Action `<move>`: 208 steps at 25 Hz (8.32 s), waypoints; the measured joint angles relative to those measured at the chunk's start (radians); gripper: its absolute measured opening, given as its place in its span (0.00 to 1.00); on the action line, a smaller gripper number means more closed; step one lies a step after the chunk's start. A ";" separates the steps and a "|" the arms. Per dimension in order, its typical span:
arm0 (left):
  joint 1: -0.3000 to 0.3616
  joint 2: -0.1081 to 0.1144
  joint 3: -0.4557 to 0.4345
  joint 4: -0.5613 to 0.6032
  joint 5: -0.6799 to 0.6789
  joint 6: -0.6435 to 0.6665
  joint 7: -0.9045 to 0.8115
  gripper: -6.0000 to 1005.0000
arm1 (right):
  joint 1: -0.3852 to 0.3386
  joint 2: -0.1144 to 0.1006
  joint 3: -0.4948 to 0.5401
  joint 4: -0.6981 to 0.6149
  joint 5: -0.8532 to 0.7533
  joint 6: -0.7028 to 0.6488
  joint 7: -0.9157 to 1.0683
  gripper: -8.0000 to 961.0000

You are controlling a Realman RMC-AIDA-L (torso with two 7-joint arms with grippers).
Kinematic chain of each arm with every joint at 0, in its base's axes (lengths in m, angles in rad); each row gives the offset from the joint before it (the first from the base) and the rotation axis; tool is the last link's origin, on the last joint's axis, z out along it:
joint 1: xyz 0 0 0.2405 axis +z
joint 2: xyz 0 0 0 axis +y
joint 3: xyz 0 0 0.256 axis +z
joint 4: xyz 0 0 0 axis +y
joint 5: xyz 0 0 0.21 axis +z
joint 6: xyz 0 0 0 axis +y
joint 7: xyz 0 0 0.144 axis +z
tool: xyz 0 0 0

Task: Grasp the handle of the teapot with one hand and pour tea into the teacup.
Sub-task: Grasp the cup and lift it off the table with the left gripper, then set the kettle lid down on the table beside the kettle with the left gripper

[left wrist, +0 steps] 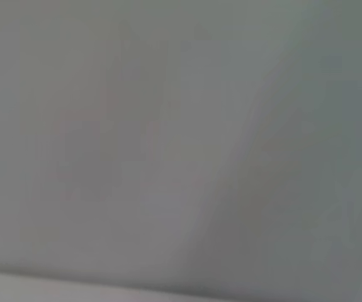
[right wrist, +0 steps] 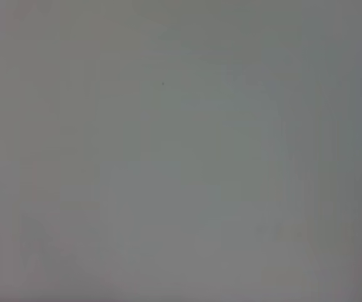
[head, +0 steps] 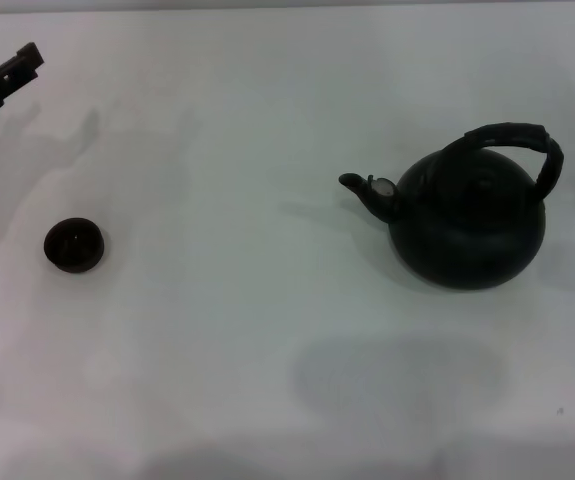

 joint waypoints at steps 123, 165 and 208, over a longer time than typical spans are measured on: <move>-0.308 0.002 0.022 0.254 1.287 -0.601 -1.213 0.69 | 0.018 0.000 0.002 -0.033 0.001 -0.153 -0.001 0.85; -0.739 -0.008 0.245 -0.114 1.051 -0.405 -1.085 0.69 | 0.016 0.003 -0.002 -0.026 0.000 -0.063 0.000 0.85; -0.753 -0.014 0.351 -0.269 0.920 -0.263 -1.039 0.69 | 0.025 0.000 -0.041 -0.025 0.000 -0.069 -0.008 0.85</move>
